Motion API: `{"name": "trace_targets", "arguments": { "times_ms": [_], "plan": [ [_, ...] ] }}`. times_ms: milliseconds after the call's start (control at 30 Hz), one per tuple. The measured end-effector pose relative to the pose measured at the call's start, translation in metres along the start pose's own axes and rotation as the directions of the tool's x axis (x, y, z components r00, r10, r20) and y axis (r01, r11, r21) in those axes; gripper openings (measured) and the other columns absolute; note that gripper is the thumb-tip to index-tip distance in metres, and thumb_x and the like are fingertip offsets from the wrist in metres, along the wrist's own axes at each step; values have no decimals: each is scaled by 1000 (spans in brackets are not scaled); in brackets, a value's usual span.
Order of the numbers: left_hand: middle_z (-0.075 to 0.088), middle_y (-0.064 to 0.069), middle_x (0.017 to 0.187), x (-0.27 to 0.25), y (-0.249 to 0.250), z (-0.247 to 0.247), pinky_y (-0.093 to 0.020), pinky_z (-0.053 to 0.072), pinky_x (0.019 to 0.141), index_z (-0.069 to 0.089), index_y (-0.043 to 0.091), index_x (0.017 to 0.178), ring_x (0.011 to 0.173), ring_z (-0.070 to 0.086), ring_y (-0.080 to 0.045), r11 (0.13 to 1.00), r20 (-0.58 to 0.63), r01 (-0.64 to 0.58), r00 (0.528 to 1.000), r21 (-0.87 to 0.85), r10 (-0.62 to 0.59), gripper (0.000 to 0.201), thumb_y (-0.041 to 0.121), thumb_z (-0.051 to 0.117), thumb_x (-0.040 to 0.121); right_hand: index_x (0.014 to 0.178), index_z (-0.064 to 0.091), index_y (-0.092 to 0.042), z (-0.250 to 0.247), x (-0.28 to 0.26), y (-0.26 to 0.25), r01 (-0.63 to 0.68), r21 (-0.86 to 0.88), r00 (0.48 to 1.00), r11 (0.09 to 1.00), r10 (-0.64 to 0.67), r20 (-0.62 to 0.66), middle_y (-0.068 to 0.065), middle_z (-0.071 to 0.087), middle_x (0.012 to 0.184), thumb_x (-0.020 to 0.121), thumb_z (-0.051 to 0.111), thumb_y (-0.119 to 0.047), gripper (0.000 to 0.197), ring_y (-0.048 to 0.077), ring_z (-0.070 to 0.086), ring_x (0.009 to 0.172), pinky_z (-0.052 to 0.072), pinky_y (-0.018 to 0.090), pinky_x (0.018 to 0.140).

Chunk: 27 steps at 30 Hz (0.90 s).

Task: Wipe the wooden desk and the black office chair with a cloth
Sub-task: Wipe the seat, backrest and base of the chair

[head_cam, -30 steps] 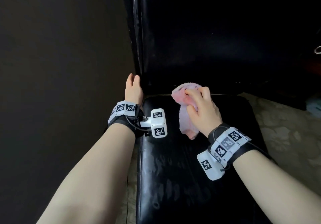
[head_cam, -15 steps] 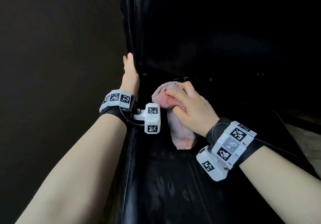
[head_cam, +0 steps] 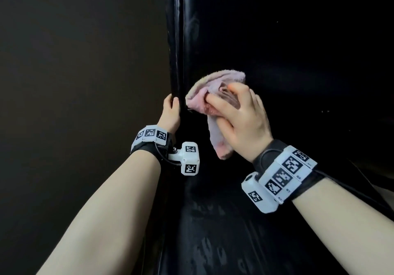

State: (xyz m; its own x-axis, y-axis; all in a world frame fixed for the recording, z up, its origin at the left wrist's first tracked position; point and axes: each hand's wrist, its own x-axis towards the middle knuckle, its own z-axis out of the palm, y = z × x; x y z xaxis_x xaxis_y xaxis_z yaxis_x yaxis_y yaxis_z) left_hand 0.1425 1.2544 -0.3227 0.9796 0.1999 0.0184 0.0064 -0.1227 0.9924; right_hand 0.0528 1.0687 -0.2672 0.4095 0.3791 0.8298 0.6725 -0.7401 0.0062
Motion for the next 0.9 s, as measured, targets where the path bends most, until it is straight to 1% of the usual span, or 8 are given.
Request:
{"name": "trace_targets", "arguments": {
  "times_ms": [133, 233, 333, 467, 567, 667, 800, 900],
  "plan": [
    [48, -2, 139, 0, -5, -2, -44, 37, 107, 24, 30, 143, 124, 50, -21, 997, 6, -23, 1000, 68, 23, 59, 59, 36, 92, 124, 45, -37, 25, 28, -1, -61, -150, 997, 987, 52, -63, 3, 28, 127, 82, 51, -25, 44, 29, 36, 102, 37, 45, 83],
    [50, 3, 132, 0, -6, -4, -43, 38, 106, 27, 30, 141, 120, 52, -20, 994, -10, -44, 999, 101, 45, 51, 51, 37, 96, 122, 58, -32, 42, 36, -5, -93, -184, 995, 978, 84, -57, 4, 28, 129, 80, 51, -26, 43, 29, 32, 101, 42, 48, 80],
    [49, -1, 136, -3, -6, -6, -41, 37, 107, 28, 27, 142, 121, 51, -20, 992, -13, -52, 998, 115, 53, 46, 43, 34, 100, 121, 62, -29, 50, 36, -11, -48, -233, 998, 971, 35, -59, 5, 27, 129, 82, 47, -24, 43, 30, 32, 98, 46, 48, 76],
    [47, 8, 126, -7, -3, -8, -25, 36, 98, 31, 19, 143, 116, 47, -9, 990, 4, -93, 996, 108, 93, 44, 34, 38, 101, 118, 65, -30, 52, 26, -10, 107, -286, 994, 952, -113, -2, 6, 29, 129, 82, 52, -23, 39, 32, 33, 99, 47, 47, 75],
    [55, 1, 124, -8, 0, -11, -37, 44, 99, 40, 14, 138, 111, 55, -14, 988, 32, -119, 993, 96, 116, 45, 31, 47, 97, 117, 65, -30, 52, 15, -9, 224, -347, 974, 911, -197, 112, 6, 31, 128, 78, 62, -18, 41, 32, 35, 97, 45, 42, 71],
    [53, -4, 131, -9, -2, -13, -24, 39, 98, 36, 15, 140, 117, 53, -18, 988, -27, -76, 996, 136, 80, 44, 23, 47, 99, 104, 69, -24, 54, -6, -8, 365, -379, 921, 851, -271, 280, 6, 35, 121, 73, 52, -13, 37, 34, 45, 93, 44, 38, 64],
    [53, -2, 133, -14, -6, -12, -13, 31, 84, 37, 19, 140, 119, 51, -17, 977, -102, -101, 987, 187, 122, 40, 28, 37, 102, 113, 60, -25, 49, -38, 1, 412, -478, 733, 776, 29, 680, 1, 40, 134, 79, 52, -15, 36, 32, 44, 111, 41, 41, 75],
    [53, -3, 133, -15, -6, -13, -11, 30, 82, 36, 18, 141, 119, 51, -18, 981, -133, -110, 982, 159, 132, 40, 27, 37, 102, 92, 70, -27, 39, -41, 8, 404, -399, 792, 823, -97, 602, 1, 56, 112, 60, 77, -17, 34, 27, 37, 91, 41, 36, 62]
  ]
}}
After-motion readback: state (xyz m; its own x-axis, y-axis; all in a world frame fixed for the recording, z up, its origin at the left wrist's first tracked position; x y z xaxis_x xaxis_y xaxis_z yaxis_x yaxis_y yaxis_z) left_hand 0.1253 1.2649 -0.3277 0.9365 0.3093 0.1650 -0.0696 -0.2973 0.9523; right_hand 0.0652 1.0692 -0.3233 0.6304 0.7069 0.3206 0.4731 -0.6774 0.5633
